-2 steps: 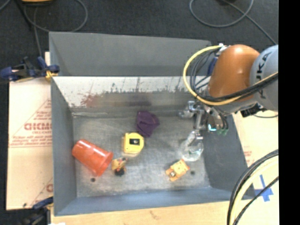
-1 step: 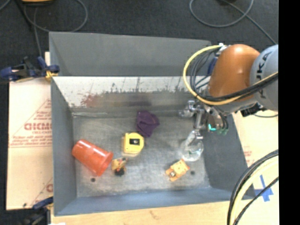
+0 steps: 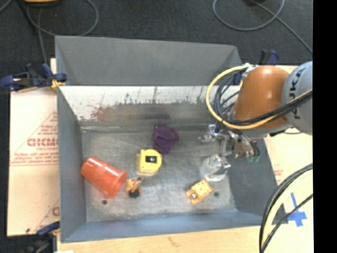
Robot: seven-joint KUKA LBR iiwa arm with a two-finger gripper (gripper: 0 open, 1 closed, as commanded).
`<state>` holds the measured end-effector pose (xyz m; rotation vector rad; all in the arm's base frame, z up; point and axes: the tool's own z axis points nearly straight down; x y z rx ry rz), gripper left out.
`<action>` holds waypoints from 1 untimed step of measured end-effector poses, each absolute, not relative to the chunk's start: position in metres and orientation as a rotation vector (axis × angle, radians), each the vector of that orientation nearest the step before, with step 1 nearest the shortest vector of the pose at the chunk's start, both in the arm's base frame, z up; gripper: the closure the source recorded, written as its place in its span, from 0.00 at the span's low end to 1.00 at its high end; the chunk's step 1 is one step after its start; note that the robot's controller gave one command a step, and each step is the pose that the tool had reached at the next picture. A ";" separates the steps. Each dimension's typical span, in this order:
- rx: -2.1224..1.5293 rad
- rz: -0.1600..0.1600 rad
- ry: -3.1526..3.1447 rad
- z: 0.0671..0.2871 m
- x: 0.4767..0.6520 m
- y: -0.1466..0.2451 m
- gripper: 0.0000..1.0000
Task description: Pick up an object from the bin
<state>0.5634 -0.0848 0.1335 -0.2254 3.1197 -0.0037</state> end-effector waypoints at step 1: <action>-0.721 0.003 3.063 0.105 0.538 -0.092 0.00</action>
Offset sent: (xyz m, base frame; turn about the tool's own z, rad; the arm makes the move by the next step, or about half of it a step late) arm -0.0557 0.0318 -0.0519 -0.2970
